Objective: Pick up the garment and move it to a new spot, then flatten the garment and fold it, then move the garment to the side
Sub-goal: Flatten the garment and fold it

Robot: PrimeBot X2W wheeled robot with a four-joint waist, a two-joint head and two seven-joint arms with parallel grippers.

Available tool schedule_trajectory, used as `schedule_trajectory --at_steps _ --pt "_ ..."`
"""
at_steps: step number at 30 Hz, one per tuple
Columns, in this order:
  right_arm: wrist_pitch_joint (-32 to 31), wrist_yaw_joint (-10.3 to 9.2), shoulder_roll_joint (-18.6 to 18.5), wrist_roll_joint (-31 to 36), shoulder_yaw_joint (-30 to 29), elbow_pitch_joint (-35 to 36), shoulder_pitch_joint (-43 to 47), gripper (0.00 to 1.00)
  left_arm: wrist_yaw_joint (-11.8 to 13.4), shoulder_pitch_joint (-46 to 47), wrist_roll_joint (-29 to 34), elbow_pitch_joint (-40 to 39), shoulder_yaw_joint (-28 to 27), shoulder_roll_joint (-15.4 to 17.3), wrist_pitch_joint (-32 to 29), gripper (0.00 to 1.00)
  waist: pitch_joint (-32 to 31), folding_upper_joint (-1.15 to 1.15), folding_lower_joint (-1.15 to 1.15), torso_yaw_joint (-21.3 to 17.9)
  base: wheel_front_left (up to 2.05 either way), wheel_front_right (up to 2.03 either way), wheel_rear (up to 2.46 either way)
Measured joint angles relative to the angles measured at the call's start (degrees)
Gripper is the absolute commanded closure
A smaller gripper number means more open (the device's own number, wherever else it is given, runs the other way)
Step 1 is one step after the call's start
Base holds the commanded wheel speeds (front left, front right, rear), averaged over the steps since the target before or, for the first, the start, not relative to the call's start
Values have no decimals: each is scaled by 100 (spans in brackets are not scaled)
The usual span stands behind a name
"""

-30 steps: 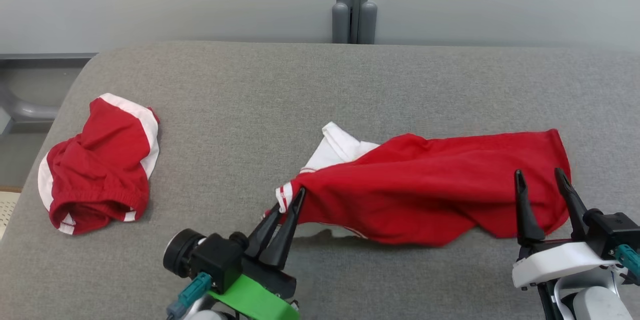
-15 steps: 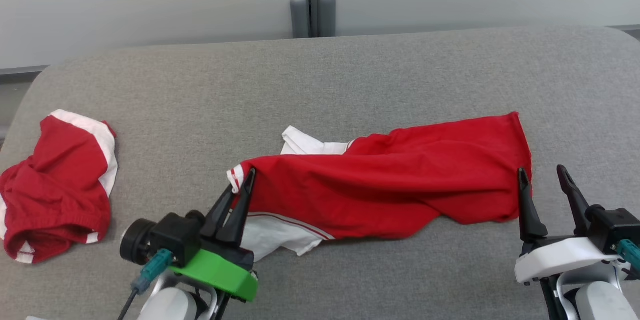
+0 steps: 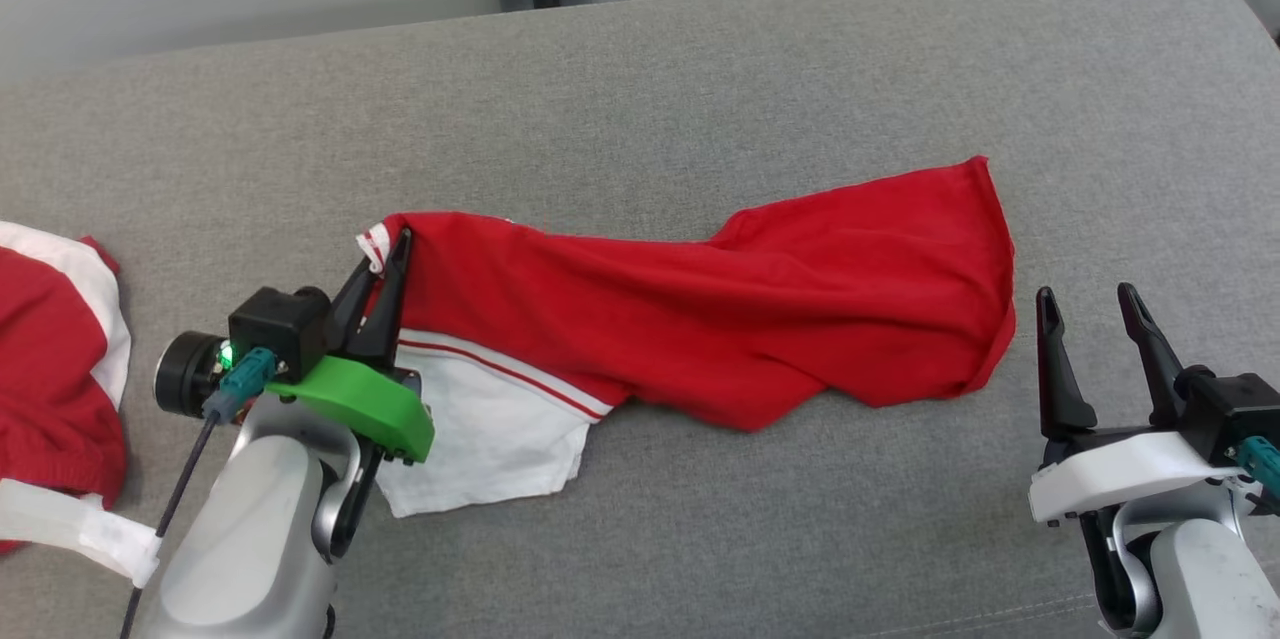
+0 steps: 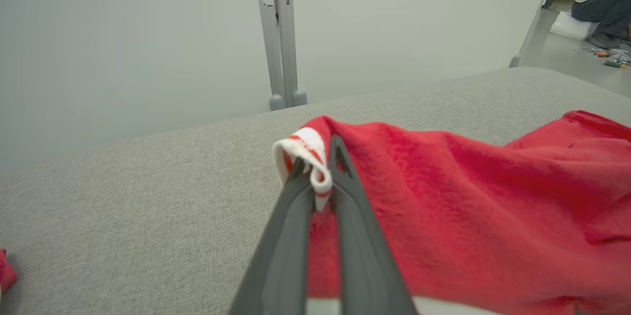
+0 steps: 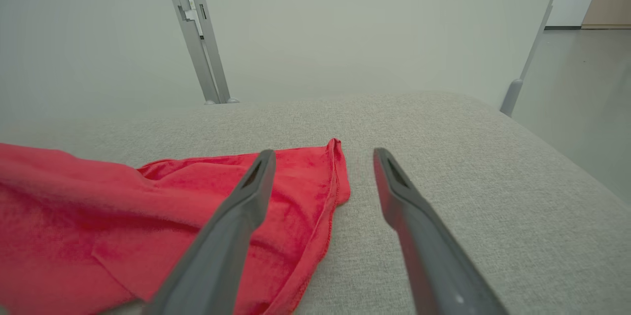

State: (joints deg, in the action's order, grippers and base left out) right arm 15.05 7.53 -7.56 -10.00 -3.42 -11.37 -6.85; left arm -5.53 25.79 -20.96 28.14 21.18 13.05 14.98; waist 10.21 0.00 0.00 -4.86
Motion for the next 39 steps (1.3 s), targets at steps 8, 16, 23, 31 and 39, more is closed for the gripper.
schedule_trajectory --at_steps 8,16,23,31,39 --pt "1 0 48 2 23 -77 -76 0 -56 275 230 758 -467 -215 14 0 135 0 0 -180 0 0 0" --pt "0 0 69 11 -45 -116 -14 0 -135 -119 227 753 -1016 -424 15 0 -70 0 0 -67 0 0 0" --pt "1 0 124 18 -79 -126 190 0 -160 -828 363 -55 -1561 -532 16 0 -351 0 0 140 0 0 0" --pt "1 0 127 20 -58 -145 348 0 -146 -1762 776 -1274 -2323 -678 16 0 -684 0 0 332 0 0 0" --pt "1 0 35 1 -129 -213 555 0 -90 -2615 1121 -2251 -2854 -911 19 0 -858 0 0 475 0 0 0"
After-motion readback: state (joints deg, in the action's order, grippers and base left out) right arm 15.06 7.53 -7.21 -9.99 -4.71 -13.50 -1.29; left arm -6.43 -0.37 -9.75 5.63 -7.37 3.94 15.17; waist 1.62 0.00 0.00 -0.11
